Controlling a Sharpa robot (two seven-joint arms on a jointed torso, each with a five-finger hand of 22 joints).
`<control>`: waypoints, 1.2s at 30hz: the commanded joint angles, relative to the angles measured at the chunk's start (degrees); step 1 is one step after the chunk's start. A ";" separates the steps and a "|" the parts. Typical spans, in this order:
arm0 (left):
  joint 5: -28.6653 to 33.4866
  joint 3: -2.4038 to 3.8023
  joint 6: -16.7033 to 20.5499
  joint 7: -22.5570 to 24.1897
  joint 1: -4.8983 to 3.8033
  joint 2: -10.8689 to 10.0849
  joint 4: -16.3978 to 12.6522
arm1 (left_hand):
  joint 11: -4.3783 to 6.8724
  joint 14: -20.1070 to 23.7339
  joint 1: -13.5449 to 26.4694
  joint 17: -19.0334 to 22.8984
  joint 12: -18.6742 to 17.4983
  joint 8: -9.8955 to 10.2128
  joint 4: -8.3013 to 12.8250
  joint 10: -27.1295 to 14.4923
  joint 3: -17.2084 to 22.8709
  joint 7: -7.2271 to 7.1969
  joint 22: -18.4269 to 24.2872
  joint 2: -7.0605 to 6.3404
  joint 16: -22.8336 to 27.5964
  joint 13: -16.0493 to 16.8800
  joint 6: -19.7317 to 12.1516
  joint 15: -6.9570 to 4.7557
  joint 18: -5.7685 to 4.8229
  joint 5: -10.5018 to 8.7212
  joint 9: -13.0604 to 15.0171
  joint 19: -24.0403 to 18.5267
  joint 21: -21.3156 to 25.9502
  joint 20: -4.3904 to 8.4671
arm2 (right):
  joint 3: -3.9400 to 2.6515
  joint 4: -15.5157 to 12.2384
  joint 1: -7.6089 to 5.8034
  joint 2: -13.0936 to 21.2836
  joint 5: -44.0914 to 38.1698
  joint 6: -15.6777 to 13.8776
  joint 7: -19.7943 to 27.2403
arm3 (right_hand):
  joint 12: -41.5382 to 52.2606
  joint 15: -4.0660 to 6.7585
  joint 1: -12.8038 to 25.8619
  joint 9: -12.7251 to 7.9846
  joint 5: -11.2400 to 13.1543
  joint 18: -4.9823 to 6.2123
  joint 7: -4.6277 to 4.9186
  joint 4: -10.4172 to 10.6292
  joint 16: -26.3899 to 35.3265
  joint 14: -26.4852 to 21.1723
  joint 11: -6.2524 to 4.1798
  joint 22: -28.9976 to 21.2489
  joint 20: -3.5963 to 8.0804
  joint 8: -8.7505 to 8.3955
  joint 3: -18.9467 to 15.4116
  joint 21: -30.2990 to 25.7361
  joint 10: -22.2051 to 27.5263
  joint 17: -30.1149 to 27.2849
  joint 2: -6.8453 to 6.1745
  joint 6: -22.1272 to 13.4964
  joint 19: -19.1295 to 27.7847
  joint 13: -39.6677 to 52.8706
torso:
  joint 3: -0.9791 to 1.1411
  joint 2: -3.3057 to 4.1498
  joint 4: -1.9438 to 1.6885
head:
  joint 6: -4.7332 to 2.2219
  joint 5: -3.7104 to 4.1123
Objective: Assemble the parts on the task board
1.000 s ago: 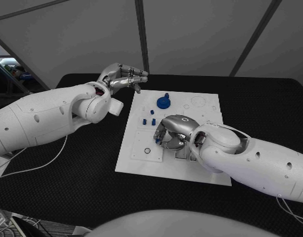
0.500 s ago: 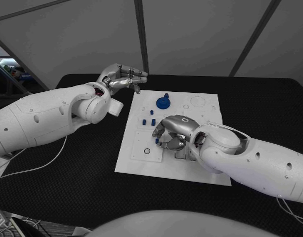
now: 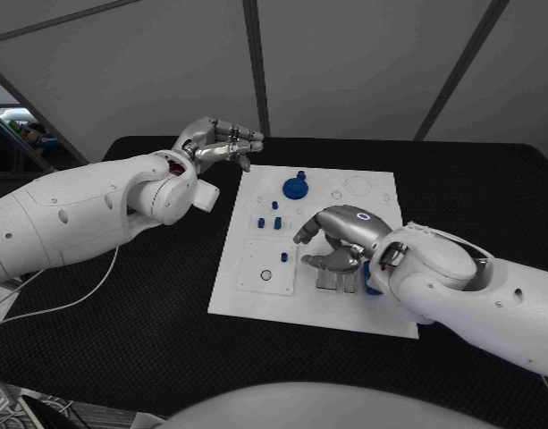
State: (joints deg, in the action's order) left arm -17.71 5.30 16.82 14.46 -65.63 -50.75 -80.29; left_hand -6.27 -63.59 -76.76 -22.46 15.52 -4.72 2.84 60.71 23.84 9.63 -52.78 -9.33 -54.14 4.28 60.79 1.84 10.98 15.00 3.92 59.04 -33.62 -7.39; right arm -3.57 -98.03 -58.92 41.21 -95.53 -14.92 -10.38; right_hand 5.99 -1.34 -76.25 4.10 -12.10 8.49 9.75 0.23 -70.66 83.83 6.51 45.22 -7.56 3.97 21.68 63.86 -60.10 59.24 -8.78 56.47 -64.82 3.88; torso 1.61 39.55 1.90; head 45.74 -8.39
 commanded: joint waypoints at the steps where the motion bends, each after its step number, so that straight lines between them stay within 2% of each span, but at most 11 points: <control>1: 0.15 0.02 -0.98 0.22 -0.08 -0.36 -0.11 | -0.03 0.35 0.02 0.08 0.23 0.03 0.01 -0.30 -0.45 0.08 0.08 0.62 0.33 -0.06 -0.12 0.02 -0.63 -0.13 -0.09 -0.29 0.22 -0.08 | -1.50 -0.91 -0.42 1.88 -0.12 -1.33 -1.63 | 0.59 0.12 -0.44 0.10 -0.15 0.02 -0.15 0.22 -0.71 0.31 -0.26 1.39 0.28 0.33 -0.26 1.03 -0.42 0.85 0.00 0.68 -0.94 0.05 | -0.11 -0.06 -0.04 | -0.35 0.39; 3: 0.15 0.00 -0.89 0.46 -0.08 -0.64 -0.16 | -0.04 0.36 0.04 0.09 0.25 0.02 0.00 -0.33 -0.49 0.07 0.09 0.60 0.33 -0.06 -0.12 0.03 -0.63 -0.14 -0.08 -0.30 0.24 -0.08 | -3.12 -0.95 -0.78 3.75 1.20 -0.07 -1.82 | 0.83 0.19 -0.32 0.12 -0.06 -0.12 -0.32 0.29 -1.04 0.49 -0.36 2.12 0.34 0.37 -0.47 1.50 -0.44 1.26 -0.21 0.91 -1.45 0.02 | -0.11 -0.05 0.03 | -0.74 0.71; 5: 0.15 -0.02 -0.46 0.92 -0.07 -0.91 -0.31 | -0.03 0.36 0.04 0.09 0.25 0.02 0.00 -0.33 -0.49 0.07 0.09 0.60 0.33 -0.06 -0.12 0.03 -0.63 -0.14 -0.08 -0.30 0.24 -0.08 | -4.22 -0.53 -1.13 5.22 2.63 2.35 -1.52 | 0.87 0.23 -0.08 0.07 -0.02 0.01 -0.49 0.40 -0.93 0.47 -0.45 1.42 0.41 0.20 -1.09 1.09 0.17 1.00 -0.74 0.83 -1.10 -0.09 | -0.16 -0.05 0.08 | -0.98 0.86; 9: 0.15 -0.03 0.00 1.78 -0.06 -1.37 -0.51 | 0.04 0.31 -0.13 0.12 0.58 -0.05 0.04 -0.18 -0.50 0.03 0.12 0.77 0.27 0.01 -0.08 -0.03 -0.60 -0.12 -0.06 -0.25 0.29 -0.09 | -5.16 0.20 -1.69 7.32 4.48 5.03 -0.82 | 0.87 0.05 0.03 -0.04 -0.49 0.73 -1.23 0.77 1.12 -0.79 -0.28 -2.92 0.30 -0.10 -3.34 -1.91 2.61 -2.12 -1.31 0.45 1.99 -0.14 | -0.15 0.00 0.01 | -1.06 1.04; 11: 0.24 -0.04 0.36 2.46 -0.06 -1.64 -0.54 | 0.08 0.29 -0.22 0.13 0.70 -0.07 0.07 -0.12 -0.50 0.02 0.12 0.81 0.25 0.03 -0.07 -0.06 -0.58 -0.11 -0.06 -0.23 0.31 -0.09 | -5.48 0.75 -1.90 8.16 4.80 5.85 -0.46 | 1.28 -0.10 -0.50 -0.07 -0.56 0.88 -1.37 0.92 1.55 -1.18 -0.10 -3.82 0.15 -0.15 -4.62 -2.65 3.56 -2.94 -1.18 0.30 2.75 -0.07 | -0.13 0.02 0.14 | -1.24 1.16; 13: 1.25 -0.05 0.83 3.34 -0.06 -1.74 -0.53 | 0.12 0.27 -0.29 0.15 0.88 -0.12 0.10 -0.02 -0.53 0.00 0.13 0.84 0.23 0.06 -0.02 -0.08 -0.57 -0.10 -0.04 -0.21 0.32 -0.08 | -5.67 1.28 -2.02 8.40 4.34 6.63 -0.27 | 1.58 -0.15 -0.84 -0.08 -0.54 0.89 -1.52 0.95 1.48 -1.19 -0.07 -3.85 0.13 -0.17 -5.05 -2.71 3.72 -2.93 -1.04 0.22 2.81 -0.04 | -0.09 0.01 0.22 | -1.38 1.27; 17: 4.28 -0.05 1.42 4.87 -0.04 -1.64 -0.41 | 0.26 0.20 -0.57 0.21 1.50 -0.26 0.23 0.43 -0.55 -0.04 0.12 0.99 0.16 0.18 0.11 -0.20 -0.53 -0.08 -0.02 -0.11 0.34 -0.03 | -5.84 2.33 -2.13 7.76 2.86 8.42 -0.47 | 2.85 -0.20 -1.53 -0.07 -0.22 0.76 -2.03 1.09 -0.06 -0.26 -0.16 -2.78 0.38 -0.14 -5.78 -1.96 3.11 -1.11 -0.50 0.18 1.86 0.11 | -0.14 0.05 -0.07 | -1.47 1.64; 22: 5.98 -0.06 1.60 5.81 -0.04 -1.52 -0.33 | 0.36 0.19 -0.62 0.26 1.92 -0.34 0.23 0.75 -0.63 -0.10 0.11 1.07 0.15 0.26 0.19 -0.25 -0.52 -0.08 -0.01 -0.07 0.37 0.01 | -5.89 3.98 -2.17 5.99 1.35 10.12 -0.60 | 3.61 -0.15 -1.90 -0.06 -0.02 0.71 -2.25 1.17 -0.33 -0.03 -0.27 -2.51 0.54 -0.12 -6.05 -1.76 2.69 -0.93 -0.16 0.22 1.55 0.13 | -0.15 0.07 -0.15 | -1.45 1.77; 26: 6.37 -0.06 1.49 5.92 -0.04 -1.50 -0.36 | 0.38 0.19 -0.61 0.28 2.03 -0.37 0.21 0.83 -0.65 -0.11 0.10 1.10 0.15 0.28 0.23 -0.26 -0.53 -0.09 0.00 -0.07 0.38 0.02 | -5.87 5.06 -2.17 4.89 0.71 11.05 -0.63 | 4.20 -0.04 -2.12 -0.04 0.00 0.59 -2.27 1.22 -0.68 0.21 -0.41 -1.86 0.65 -0.07 -6.08 -1.32 2.20 -0.53 0.15 0.34 1.03 0.14 | -0.20 0.08 -0.09 | -1.24 1.61; 32: 6.57 -0.07 1.35 5.64 -0.04 -1.47 -0.36 | 0.41 0.19 -0.61 0.29 2.14 -0.40 0.20 0.91 -0.66 -0.12 0.10 1.14 0.14 0.29 0.27 -0.28 -0.52 -0.08 0.00 -0.06 0.39 0.03 | -5.71 6.75 -2.15 3.31 -0.25 11.56 -0.70 | 5.03 0.19 -2.60 0.00 0.09 0.41 -2.21 1.25 -1.10 0.55 -0.68 -0.90 0.88 0.02 -5.75 -0.64 1.27 -0.10 0.82 0.67 0.23 0.04 | -0.14 0.02 0.00 | -1.17 1.59; 36: 6.61 -0.07 1.11 5.41 -0.04 -1.46 -0.39 | 0.41 0.19 -0.61 0.29 2.17 -0.41 0.19 0.92 -0.66 -0.11 0.10 1.16 0.14 0.30 0.27 -0.28 -0.52 -0.08 0.00 -0.06 0.39 0.03 | -5.62 7.31 -2.15 2.70 -0.59 12.00 -0.73 | 5.89 0.60 -2.82 0.08 0.16 0.03 -1.94 1.39 -1.60 0.82 -1.16 1.18 1.16 0.18 -5.03 0.76 -0.53 0.53 1.31 1.39 -1.18 -0.02 | -0.19 0.01 -0.15 | -1.06 1.70</control>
State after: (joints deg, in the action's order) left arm -11.96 5.19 18.05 18.81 -65.59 -52.27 -80.59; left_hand -5.83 -63.59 -77.44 -22.22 17.52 -4.94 3.00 61.16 23.37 9.62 -52.73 -8.65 -54.14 4.50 60.80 1.84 10.98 15.00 3.92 59.05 -33.62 -7.39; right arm -9.19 -90.77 -60.98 44.01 -94.87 -4.36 -11.25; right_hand 11.68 -1.01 -79.00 4.10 -12.14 8.47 7.81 1.67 -72.00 83.96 5.46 46.07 -6.32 3.97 16.35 64.38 -60.35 59.68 -7.84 57.54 -65.67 3.93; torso 1.44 39.59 1.83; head 44.63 -6.74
